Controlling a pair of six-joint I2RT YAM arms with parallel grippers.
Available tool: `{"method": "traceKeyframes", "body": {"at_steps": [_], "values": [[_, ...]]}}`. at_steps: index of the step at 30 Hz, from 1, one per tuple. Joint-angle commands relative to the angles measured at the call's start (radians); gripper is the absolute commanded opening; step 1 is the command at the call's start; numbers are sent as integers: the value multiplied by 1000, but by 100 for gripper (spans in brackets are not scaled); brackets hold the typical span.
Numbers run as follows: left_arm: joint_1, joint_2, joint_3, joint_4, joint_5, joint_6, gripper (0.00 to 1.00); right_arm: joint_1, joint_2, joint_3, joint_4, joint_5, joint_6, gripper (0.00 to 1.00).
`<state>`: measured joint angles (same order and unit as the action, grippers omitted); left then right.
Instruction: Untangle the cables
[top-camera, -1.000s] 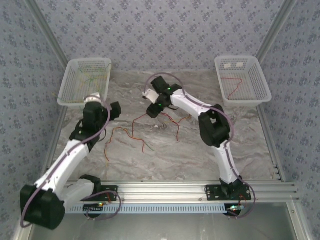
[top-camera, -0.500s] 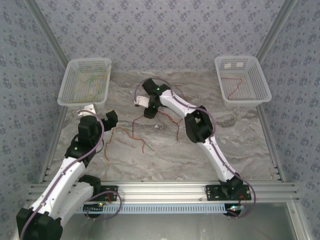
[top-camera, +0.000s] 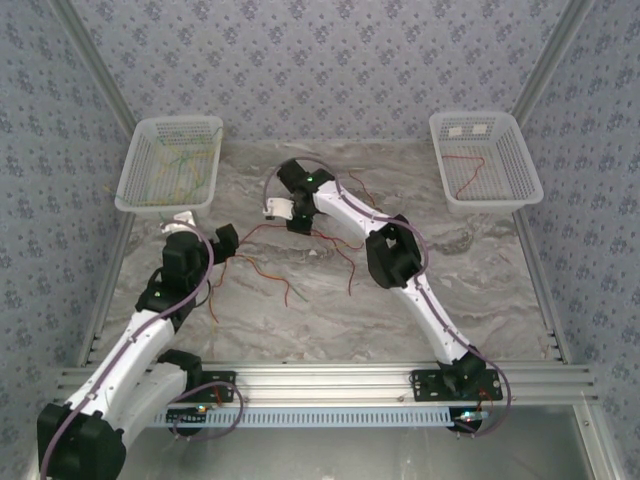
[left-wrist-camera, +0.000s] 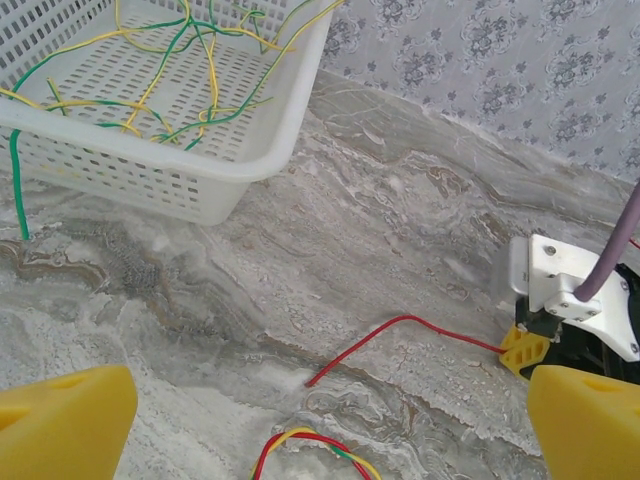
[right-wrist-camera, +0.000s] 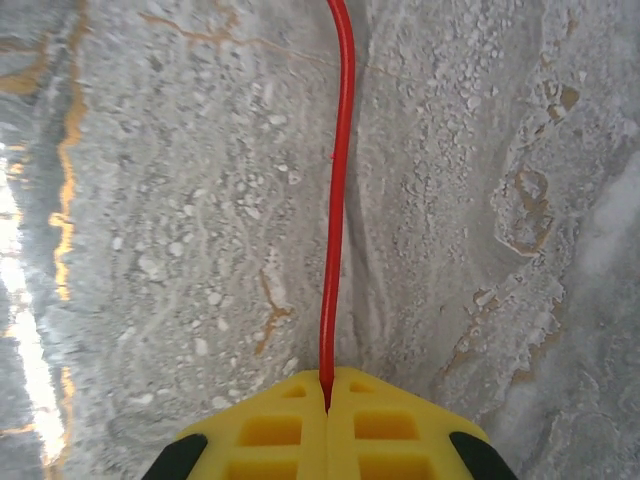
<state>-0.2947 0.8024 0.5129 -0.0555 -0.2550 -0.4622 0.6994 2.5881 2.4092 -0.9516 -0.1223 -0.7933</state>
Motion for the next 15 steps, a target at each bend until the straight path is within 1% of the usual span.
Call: {"method": "traceKeyframes", "body": {"at_steps": [1,6,10,13,15], "values": [[-1,6,-1,38,-13,-9,99,9,-160,-24,-23,32,20,0],[-1,23,-12,62,-16,-13,99,0,-336,-97,-5,-78,152,0],[-1,34,-11,71,-13,-14,99,-32,-430,-143,16,-163,247,0],[-1,33,2,69,2,-11,99,-70,-480,-130,10,-171,355,0],[-1,25,8,70,10,-12,99,-114,-526,-131,26,-176,436,0]]}}
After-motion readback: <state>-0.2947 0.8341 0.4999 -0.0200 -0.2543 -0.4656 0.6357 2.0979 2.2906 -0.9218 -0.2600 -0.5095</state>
